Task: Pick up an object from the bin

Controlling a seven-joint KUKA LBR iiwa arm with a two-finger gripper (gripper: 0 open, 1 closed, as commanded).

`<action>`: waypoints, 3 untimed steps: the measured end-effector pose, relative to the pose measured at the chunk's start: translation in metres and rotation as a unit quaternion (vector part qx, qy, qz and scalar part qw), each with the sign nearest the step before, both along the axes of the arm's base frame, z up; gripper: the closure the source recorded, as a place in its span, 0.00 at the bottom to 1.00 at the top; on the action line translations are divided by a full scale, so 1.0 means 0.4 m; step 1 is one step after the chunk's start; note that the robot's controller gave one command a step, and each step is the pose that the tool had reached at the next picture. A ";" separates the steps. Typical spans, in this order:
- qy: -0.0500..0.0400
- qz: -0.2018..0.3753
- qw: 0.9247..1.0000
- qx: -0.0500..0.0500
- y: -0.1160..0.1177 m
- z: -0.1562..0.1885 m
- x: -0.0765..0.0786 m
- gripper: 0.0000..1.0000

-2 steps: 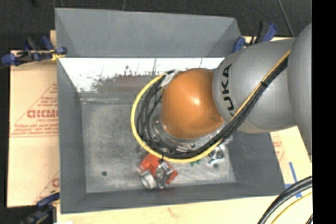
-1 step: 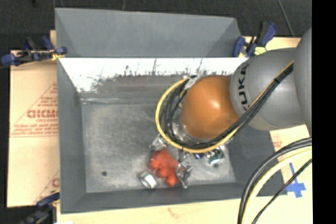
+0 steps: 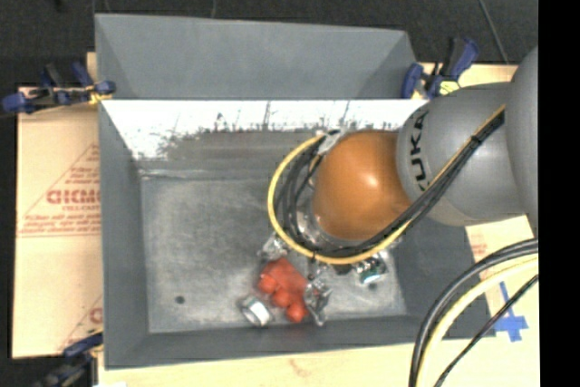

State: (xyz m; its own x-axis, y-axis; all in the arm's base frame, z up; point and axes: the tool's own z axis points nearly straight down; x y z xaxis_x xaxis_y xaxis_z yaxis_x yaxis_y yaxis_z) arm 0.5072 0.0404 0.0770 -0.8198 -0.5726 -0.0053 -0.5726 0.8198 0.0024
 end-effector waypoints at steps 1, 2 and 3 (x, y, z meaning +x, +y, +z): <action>-0.002 -0.007 1.000 0.000 0.118 0.089 -0.052 1.00; -0.014 0.228 0.974 -0.003 0.164 0.011 -0.051 1.00; -0.005 0.255 0.967 -0.003 0.160 0.387 0.008 1.00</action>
Offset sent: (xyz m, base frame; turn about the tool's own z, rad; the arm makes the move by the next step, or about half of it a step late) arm -0.0217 0.0436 0.0326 0.0195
